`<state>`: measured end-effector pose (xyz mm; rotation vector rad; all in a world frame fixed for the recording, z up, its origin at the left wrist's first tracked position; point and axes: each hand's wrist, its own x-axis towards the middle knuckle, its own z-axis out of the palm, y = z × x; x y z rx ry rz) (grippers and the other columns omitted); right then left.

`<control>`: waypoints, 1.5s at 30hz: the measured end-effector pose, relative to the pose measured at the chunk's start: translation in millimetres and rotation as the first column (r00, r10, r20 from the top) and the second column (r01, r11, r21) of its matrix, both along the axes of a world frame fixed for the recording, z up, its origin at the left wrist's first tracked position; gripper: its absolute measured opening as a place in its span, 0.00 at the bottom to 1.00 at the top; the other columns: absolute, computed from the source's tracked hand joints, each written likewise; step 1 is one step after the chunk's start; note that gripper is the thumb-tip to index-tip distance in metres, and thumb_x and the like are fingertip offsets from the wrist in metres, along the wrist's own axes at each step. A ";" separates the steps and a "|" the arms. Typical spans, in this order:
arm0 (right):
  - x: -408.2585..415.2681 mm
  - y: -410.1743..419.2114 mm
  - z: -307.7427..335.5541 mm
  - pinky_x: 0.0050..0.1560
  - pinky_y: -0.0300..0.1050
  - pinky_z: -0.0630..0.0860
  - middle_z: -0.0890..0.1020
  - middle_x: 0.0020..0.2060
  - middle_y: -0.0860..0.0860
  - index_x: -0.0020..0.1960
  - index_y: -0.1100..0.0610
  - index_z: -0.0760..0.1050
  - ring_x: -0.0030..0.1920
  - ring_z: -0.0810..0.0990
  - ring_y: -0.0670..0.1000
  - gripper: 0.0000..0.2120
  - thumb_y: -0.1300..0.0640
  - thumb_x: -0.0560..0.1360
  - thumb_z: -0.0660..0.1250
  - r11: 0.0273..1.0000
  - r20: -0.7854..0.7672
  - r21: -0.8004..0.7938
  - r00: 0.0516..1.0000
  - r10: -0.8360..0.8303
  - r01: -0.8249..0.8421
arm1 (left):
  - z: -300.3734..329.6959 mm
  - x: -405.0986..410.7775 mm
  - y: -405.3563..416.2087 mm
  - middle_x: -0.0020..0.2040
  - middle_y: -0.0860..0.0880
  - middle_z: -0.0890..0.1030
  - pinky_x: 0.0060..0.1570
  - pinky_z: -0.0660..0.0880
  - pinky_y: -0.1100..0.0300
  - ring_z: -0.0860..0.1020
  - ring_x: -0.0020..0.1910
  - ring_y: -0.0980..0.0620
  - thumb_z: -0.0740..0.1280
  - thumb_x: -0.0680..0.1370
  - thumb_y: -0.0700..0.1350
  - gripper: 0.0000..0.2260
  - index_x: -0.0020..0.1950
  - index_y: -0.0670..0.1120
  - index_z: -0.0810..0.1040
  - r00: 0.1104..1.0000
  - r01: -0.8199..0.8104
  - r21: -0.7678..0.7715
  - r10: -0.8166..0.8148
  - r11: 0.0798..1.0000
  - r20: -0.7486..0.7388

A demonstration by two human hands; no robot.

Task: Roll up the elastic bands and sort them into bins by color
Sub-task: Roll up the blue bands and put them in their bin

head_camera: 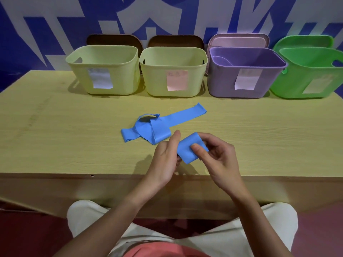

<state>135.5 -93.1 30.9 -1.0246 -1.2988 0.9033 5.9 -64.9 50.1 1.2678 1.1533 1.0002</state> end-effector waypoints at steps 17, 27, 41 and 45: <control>0.0 11.1 5.1 0.45 0.37 0.76 0.77 0.33 0.52 0.56 0.62 0.77 0.39 0.76 0.52 0.16 0.65 0.69 0.74 0.997 -0.124 -0.069 0.992 0.016 -0.024 | -16.9 -6.6 12.2 0.23 0.55 0.62 0.24 0.58 0.65 0.60 0.22 0.57 0.50 0.84 0.49 0.22 0.32 0.42 0.64 0.994 -0.050 0.259 0.073 0.965 -0.082; 13.1 21.1 15.0 0.41 0.45 0.75 0.78 0.35 0.52 0.53 0.56 0.78 0.36 0.75 0.52 0.18 0.57 0.66 0.78 0.995 0.094 -0.069 0.993 0.073 -0.066 | -5.1 -8.7 18.3 0.23 0.51 0.58 0.24 0.52 0.65 0.55 0.20 0.55 0.51 0.84 0.47 0.20 0.32 0.45 0.61 0.993 0.113 -0.054 -0.111 0.992 0.036; 18.6 40.4 27.4 0.44 0.42 0.74 0.78 0.42 0.61 0.52 0.55 0.80 0.40 0.75 0.55 0.12 0.63 0.69 0.74 0.967 0.262 0.165 0.954 0.146 -0.194 | 8.1 -20.0 35.9 0.23 0.53 0.55 0.21 0.50 0.65 0.53 0.20 0.57 0.51 0.80 0.45 0.13 0.35 0.48 0.54 0.878 0.450 -0.409 -0.308 0.794 0.367; 15.4 41.9 28.3 0.45 0.40 0.77 0.81 0.41 0.58 0.49 0.53 0.80 0.39 0.79 0.50 0.13 0.63 0.67 0.76 0.974 0.255 0.139 0.957 0.138 -0.178 | 5.7 -21.2 41.8 0.23 0.53 0.60 0.23 0.54 0.65 0.56 0.21 0.55 0.53 0.83 0.52 0.19 0.33 0.46 0.62 0.968 0.230 -0.204 -0.246 0.952 -0.054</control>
